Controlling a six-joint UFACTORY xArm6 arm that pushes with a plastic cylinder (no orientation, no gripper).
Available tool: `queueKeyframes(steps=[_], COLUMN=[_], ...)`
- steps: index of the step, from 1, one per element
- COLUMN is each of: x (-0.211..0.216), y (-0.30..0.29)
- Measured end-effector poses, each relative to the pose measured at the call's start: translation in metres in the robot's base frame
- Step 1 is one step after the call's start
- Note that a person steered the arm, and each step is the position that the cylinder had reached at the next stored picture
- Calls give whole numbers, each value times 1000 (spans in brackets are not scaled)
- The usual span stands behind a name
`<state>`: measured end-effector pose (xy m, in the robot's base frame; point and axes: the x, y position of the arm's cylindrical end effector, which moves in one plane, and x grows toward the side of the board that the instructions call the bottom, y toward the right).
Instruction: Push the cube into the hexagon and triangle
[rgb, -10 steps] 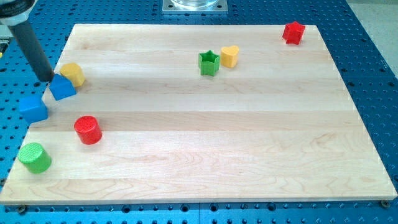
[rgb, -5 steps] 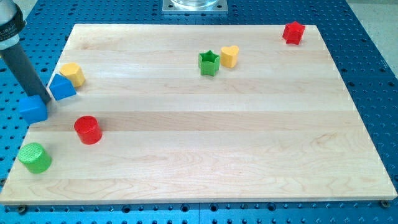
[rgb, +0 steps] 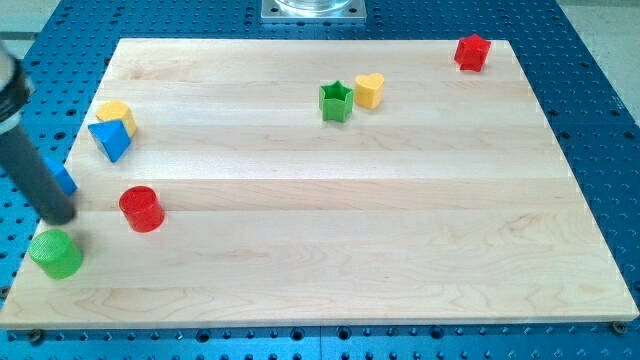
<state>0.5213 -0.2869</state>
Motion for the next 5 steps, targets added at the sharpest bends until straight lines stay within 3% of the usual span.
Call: queueKeyframes(steps=[1, 3, 5], x=[13, -75, -125], y=[-18, -17, 7])
